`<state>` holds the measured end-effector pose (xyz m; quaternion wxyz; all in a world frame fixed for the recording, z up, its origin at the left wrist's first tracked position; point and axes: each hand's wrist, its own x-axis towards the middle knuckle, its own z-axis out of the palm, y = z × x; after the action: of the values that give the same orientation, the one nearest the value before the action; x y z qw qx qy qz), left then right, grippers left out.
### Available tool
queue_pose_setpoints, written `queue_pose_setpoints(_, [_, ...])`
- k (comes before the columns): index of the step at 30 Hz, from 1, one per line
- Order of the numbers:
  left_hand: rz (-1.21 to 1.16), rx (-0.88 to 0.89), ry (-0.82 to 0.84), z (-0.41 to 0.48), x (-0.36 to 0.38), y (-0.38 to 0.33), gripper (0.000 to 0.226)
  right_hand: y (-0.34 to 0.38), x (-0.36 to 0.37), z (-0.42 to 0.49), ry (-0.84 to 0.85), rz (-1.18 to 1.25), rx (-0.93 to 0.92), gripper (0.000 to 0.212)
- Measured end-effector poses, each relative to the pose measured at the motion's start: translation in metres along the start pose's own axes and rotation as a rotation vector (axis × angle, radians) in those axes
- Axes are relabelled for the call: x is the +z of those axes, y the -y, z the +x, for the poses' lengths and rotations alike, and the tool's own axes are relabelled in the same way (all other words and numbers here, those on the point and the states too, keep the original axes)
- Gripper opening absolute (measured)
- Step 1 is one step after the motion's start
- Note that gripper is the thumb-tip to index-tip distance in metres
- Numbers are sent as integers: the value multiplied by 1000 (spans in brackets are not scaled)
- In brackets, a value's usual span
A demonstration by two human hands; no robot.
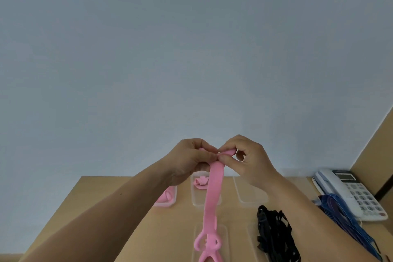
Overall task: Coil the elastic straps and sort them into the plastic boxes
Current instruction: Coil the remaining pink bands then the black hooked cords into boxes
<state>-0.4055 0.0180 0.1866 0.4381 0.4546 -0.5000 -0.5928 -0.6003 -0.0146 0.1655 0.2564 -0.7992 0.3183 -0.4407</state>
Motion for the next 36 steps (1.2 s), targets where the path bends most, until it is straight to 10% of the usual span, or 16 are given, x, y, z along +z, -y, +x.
queue_pose_setpoints(9, [313,246,-109,8,3,1,14,0,-3,3,22,178,236,8])
queue_pose_setpoints(26, [38,-32,137,8,-2,-1,14,-4,2,-2,-64,21,59,30])
queue_pose_setpoints(36, [219,254,-18,14,4,6,11,-3,-4,3,-56,341,289,23])
